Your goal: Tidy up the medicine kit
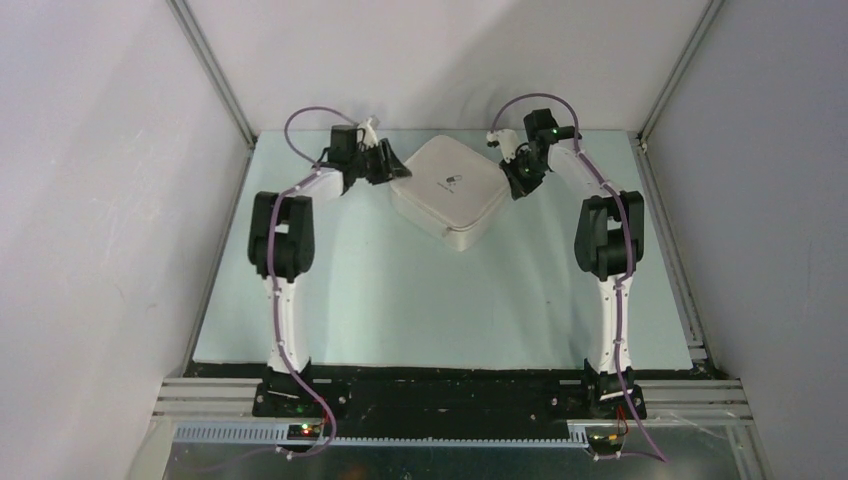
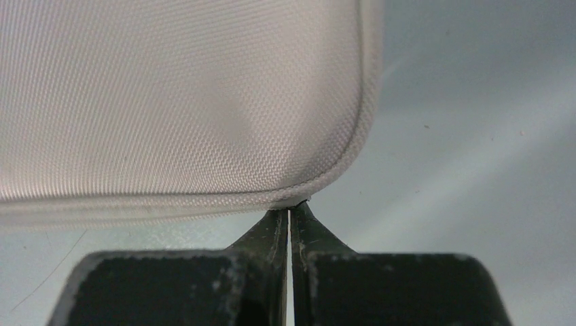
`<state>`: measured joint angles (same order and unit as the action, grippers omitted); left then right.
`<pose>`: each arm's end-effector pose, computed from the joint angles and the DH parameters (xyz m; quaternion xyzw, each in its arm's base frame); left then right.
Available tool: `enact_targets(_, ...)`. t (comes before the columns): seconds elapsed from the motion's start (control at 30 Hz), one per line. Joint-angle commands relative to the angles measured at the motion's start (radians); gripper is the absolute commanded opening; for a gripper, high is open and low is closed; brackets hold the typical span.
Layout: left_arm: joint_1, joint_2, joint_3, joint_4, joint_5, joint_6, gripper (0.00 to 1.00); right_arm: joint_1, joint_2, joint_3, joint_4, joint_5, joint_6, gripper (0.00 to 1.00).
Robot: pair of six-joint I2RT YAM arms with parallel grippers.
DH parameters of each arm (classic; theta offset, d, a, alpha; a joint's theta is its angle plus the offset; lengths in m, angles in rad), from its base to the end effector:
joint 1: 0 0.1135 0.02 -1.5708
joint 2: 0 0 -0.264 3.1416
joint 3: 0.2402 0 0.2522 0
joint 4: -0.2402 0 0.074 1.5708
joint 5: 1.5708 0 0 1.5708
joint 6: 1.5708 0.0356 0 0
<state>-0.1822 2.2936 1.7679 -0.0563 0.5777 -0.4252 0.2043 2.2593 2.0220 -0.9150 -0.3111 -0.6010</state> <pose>0.5112 -0.1140 0.1834 0.0319 0.8539 -0.3753 0.3590 0.4715 0.1088 0.2195 -0.4083 0.8765 0.1081 0.2311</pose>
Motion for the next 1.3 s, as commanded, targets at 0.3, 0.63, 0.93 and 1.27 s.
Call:
enact_targets(0.3,0.01,-0.595,-0.47,-0.281,-0.137,0.459,0.74,0.136,0.111,0.128,-0.023,-0.141,-0.03,0.0)
enact_targets(0.63,-0.15,-0.804,-0.632,-0.31,-0.057,1.269,0.93,0.138,0.104,0.122,-0.067,-0.169,-0.1,0.0)
enact_targets(0.93,-0.303,-0.714,-0.613,-0.381,0.005,1.381,0.9,0.125,0.085,0.082,-0.061,-0.17,-0.164,0.0)
enact_targets(1.27,-0.365,-0.514,-0.472,-0.312,-0.177,1.263,0.75,0.127,0.057,0.057,-0.106,-0.201,-0.173,0.0)
